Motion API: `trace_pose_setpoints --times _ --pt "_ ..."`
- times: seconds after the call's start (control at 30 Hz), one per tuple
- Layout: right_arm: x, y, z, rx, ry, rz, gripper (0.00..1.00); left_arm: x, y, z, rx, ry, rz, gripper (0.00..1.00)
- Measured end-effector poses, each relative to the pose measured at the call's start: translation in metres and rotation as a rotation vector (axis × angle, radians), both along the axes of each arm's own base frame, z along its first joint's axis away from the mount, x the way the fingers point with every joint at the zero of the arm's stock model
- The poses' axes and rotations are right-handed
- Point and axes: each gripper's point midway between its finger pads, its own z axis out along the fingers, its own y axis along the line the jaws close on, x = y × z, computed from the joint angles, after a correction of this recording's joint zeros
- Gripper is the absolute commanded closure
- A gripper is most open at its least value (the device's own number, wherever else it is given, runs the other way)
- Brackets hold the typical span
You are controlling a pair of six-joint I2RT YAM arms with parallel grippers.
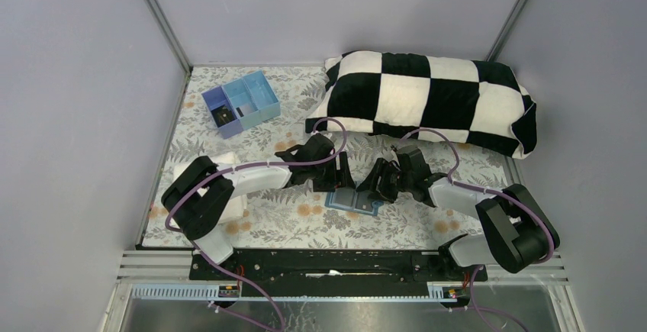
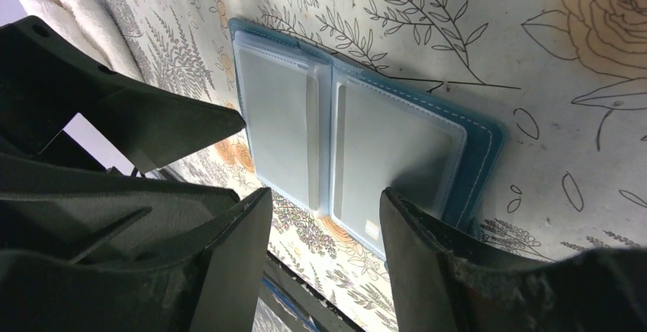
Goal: Take the credit cards out of the card holder
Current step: Remove the credit card from the card holder.
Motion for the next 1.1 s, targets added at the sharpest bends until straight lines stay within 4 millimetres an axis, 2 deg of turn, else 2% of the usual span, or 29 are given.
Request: trace_pose_setpoints --times 0.23,0.47,0.7,0.9,1.1 --pt "0.001 0.001 0.001 0.005 -0.009 0.001 0.38 -0.001 0.006 -0.005 0.037 0.007 0.014 0.27" --pt "0.001 0.001 0.001 0.005 -0.009 0.001 0.38 -0.004 0.003 -0.004 0.024 0.012 -0.001 0.29" --pt "0.001 0.001 0.001 0.005 -0.009 0.001 0.39 -0.014 -0.012 0.007 -0.047 0.029 -0.062 0.29" --pt "0.002 -0.001 -0.001 -0.004 -0.009 -0.007 0.39 -0.022 -0.027 0.027 -0.118 0.045 -0.127 0.29" --pt "0.002 -0.001 -0.001 -0.005 -0.006 -0.008 0.38 -0.021 -0.024 0.027 -0.089 0.045 -0.115 0.23"
